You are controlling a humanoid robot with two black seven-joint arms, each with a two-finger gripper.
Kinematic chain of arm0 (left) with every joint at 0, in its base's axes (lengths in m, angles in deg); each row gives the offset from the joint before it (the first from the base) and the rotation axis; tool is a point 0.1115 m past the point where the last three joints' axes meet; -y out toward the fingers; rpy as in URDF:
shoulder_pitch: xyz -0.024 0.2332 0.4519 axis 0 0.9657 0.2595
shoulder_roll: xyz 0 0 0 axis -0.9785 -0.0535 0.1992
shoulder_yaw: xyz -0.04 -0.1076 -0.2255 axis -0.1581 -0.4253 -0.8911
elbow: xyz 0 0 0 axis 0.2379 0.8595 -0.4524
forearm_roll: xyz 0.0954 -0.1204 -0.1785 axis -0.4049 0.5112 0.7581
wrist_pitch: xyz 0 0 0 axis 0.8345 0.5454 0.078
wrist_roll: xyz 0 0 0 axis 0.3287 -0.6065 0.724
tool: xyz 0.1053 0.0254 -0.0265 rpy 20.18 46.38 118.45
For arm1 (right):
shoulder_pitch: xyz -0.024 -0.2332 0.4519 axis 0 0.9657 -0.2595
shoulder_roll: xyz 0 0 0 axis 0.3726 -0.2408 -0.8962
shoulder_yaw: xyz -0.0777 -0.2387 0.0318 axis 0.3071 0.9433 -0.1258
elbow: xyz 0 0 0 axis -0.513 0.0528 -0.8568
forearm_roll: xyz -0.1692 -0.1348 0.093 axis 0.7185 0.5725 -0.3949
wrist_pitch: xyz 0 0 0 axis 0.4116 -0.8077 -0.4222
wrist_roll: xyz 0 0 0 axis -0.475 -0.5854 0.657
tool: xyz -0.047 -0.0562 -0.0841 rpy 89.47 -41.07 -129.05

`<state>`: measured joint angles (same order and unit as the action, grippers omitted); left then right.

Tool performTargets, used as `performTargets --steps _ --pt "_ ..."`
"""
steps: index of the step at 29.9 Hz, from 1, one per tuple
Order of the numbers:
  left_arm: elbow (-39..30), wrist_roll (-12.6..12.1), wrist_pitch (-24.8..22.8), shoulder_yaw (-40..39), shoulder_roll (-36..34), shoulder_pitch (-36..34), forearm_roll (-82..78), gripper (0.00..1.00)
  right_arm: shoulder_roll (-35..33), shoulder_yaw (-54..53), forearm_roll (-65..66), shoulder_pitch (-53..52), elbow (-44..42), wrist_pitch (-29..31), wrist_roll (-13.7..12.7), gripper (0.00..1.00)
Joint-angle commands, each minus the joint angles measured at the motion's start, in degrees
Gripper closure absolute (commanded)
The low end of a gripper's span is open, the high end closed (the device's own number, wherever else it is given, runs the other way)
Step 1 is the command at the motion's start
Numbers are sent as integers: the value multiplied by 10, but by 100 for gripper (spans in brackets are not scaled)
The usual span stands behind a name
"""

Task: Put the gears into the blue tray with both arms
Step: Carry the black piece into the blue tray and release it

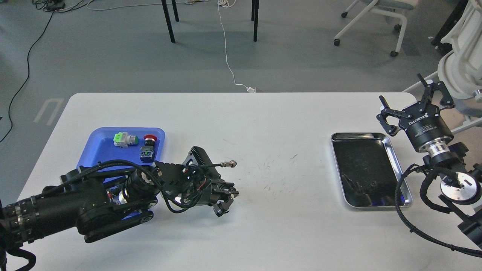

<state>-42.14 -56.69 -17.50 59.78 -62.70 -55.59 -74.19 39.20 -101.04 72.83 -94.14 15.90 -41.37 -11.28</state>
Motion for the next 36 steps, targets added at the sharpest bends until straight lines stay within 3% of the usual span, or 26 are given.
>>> performTargets --steps 1,6,11,18,26,36 --pt "-48 3 0 -2 -38 -3 0 91 0 -2 0 0 0 0 0 3" --pt "-133 8 5 -16 -149 -5 0 91 0 -8 1 0 1 0 0 3" --pt "-125 30 38 -23 -262 0 27 90 1 -8 1 -1 1 0 0 3" --pt "-43 35 82 -22 -320 4 74 88 3 -8 1 -2 4 0 0 3" --pt "97 76 112 -16 -311 26 95 86 3 -8 1 -4 4 0 0 3" --pt "128 78 114 -22 -295 34 140 49 0 -8 1 -4 5 0 0 3"
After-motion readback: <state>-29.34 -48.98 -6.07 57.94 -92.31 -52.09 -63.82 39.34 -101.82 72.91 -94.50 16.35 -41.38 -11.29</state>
